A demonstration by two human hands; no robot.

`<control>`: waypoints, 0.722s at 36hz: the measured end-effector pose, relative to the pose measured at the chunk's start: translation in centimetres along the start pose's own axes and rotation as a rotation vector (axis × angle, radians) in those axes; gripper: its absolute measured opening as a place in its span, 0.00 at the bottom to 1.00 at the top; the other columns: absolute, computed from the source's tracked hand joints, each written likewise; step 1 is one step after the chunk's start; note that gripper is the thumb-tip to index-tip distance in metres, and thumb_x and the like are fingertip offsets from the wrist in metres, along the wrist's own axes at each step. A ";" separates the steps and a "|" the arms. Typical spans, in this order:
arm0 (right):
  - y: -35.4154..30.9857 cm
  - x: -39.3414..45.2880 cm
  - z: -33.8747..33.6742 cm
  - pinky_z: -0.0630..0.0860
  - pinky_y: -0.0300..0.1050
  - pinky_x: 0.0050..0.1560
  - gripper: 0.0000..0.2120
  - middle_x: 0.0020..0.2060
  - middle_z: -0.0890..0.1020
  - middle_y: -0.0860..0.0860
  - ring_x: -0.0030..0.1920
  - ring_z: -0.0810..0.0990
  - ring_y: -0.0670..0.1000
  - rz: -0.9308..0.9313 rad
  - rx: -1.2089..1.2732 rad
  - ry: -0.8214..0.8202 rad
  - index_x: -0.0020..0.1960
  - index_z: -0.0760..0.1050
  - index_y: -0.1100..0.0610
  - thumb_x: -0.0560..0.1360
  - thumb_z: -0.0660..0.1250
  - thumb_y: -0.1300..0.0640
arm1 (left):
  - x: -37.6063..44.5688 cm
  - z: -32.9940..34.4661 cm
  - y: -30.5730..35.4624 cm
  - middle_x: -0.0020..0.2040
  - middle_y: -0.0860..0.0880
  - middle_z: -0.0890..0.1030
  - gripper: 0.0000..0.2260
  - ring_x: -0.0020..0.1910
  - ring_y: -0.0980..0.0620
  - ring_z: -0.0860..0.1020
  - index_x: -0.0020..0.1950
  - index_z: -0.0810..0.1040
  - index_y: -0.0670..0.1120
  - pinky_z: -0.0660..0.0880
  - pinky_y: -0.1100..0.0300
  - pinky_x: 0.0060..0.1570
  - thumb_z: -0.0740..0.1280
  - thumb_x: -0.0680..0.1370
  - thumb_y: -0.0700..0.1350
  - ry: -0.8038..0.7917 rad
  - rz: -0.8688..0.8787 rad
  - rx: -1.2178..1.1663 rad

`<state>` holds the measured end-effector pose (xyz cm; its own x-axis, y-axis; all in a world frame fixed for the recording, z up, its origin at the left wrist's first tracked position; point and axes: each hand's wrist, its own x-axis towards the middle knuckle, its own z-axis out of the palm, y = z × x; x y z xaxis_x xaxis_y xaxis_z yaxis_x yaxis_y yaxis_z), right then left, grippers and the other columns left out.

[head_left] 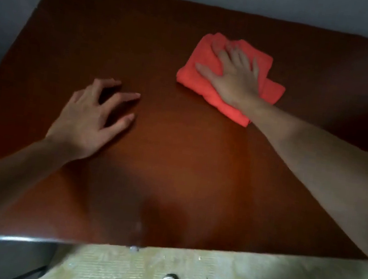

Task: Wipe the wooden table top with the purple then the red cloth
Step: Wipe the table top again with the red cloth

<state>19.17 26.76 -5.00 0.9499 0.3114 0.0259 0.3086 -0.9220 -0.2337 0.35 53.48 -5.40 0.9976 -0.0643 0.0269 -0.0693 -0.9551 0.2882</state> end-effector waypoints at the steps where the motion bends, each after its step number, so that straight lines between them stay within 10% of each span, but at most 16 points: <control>1: 0.1 -2.3 0.1 0.45 0.62 0.79 0.37 0.83 0.55 0.49 0.82 0.51 0.53 -0.020 0.000 0.003 0.82 0.54 0.41 0.77 0.50 0.26 | -0.1 0.0 0.1 0.75 0.45 0.62 0.25 0.74 0.43 0.64 0.76 0.64 0.61 0.60 0.44 0.72 0.52 0.80 0.65 0.010 0.006 0.005; 12: 1.2 -26.5 0.3 0.49 0.63 0.80 0.39 0.82 0.59 0.46 0.82 0.54 0.48 -0.320 -0.039 0.028 0.81 0.59 0.41 0.75 0.53 0.24 | -2.4 0.5 6.2 0.65 0.40 0.70 0.24 0.64 0.38 0.70 0.70 0.73 0.51 0.66 0.43 0.61 0.55 0.78 0.60 0.137 0.018 0.022; 26: 5.9 -19.2 -1.0 0.47 0.57 0.81 0.34 0.82 0.58 0.44 0.82 0.54 0.48 -0.540 -0.014 -0.081 0.80 0.58 0.38 0.77 0.55 0.28 | -0.1 3.1 14.0 0.64 0.43 0.72 0.22 0.62 0.41 0.73 0.68 0.73 0.45 0.67 0.45 0.59 0.55 0.80 0.57 0.155 -0.004 -0.133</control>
<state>2.81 15.14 -5.91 0.6498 0.7574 0.0637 0.7525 -0.6291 -0.1951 -0.65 39.25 -4.32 0.9855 -0.0049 0.1697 -0.0755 -0.9079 0.4124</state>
